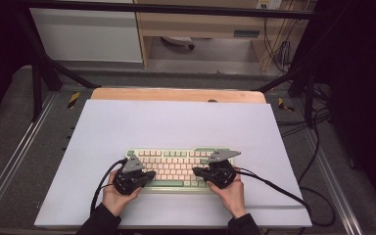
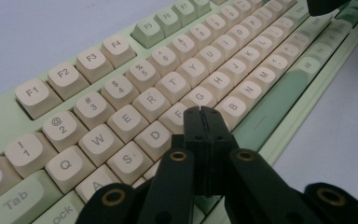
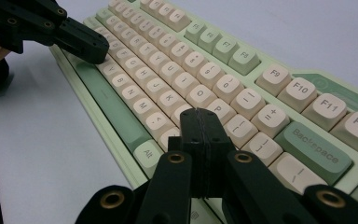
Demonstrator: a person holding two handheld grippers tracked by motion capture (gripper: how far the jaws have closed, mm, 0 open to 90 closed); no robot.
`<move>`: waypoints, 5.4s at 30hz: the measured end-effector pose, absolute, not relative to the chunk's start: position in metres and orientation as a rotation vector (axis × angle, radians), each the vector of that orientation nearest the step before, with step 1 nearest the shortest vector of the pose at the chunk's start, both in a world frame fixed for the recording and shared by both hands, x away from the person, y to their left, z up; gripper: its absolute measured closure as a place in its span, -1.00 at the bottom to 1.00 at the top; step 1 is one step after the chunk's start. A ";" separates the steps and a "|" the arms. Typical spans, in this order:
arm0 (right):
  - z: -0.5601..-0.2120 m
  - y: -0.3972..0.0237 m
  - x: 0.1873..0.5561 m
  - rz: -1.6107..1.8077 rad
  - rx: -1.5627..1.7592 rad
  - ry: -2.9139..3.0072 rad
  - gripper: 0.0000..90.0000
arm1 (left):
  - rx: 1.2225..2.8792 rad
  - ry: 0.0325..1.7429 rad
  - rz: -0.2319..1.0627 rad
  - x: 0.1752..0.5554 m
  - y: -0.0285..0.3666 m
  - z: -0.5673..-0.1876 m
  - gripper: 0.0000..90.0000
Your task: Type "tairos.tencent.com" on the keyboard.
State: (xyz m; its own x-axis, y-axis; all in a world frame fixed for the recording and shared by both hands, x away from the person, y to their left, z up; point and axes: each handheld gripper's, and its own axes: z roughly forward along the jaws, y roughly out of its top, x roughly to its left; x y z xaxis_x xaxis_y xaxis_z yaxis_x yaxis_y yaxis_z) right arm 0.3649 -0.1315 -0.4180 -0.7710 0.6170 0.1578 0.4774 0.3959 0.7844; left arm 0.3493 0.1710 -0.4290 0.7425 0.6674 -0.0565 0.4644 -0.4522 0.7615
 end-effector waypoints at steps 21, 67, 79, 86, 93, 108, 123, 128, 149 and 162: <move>-0.416 -0.133 0.364 1.328 0.983 2.480 1.00 | 2.119 0.837 0.324 0.347 0.178 -0.425 1.00; -0.420 -0.092 0.386 1.313 1.043 2.466 1.00 | 2.053 0.894 0.355 0.343 0.228 -0.417 1.00; -0.430 -0.088 0.393 1.247 1.069 2.472 1.00 | 2.044 0.896 0.363 0.344 0.231 -0.416 1.00; -0.433 -0.087 0.393 1.234 1.063 2.472 1.00 | 2.044 0.895 0.366 0.344 0.231 -0.416 1.00; -0.426 -0.089 0.390 1.270 1.048 2.462 1.00 | 2.041 0.898 0.367 0.344 0.232 -0.416 1.00; -0.407 -0.094 0.379 1.323 0.997 2.445 1.00 | 2.040 0.898 0.367 0.344 0.232 -0.416 1.00; -0.407 -0.086 0.372 1.343 0.964 2.475 1.00 | 2.040 0.896 0.368 0.344 0.232 -0.416 1.00; -0.411 -0.083 0.371 1.347 0.964 2.490 1.00 | 2.041 0.894 0.369 0.344 0.232 -0.416 1.00; -0.433 -0.073 0.367 1.316 0.964 2.554 1.00 | 2.041 0.894 0.370 0.344 0.232 -0.416 1.00; -0.435 -0.073 0.365 1.298 0.957 2.553 1.00 | 2.041 0.891 0.367 0.343 0.232 -0.416 0.99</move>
State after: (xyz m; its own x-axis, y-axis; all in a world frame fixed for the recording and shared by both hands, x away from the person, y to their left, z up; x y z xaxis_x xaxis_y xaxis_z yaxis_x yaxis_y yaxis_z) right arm 0.3654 -0.0726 -0.4348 -0.7924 0.5862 0.1687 0.4815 0.4314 0.7629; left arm 0.3435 0.2318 -0.4156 0.7019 0.7093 -0.0650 0.4575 -0.3790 0.8044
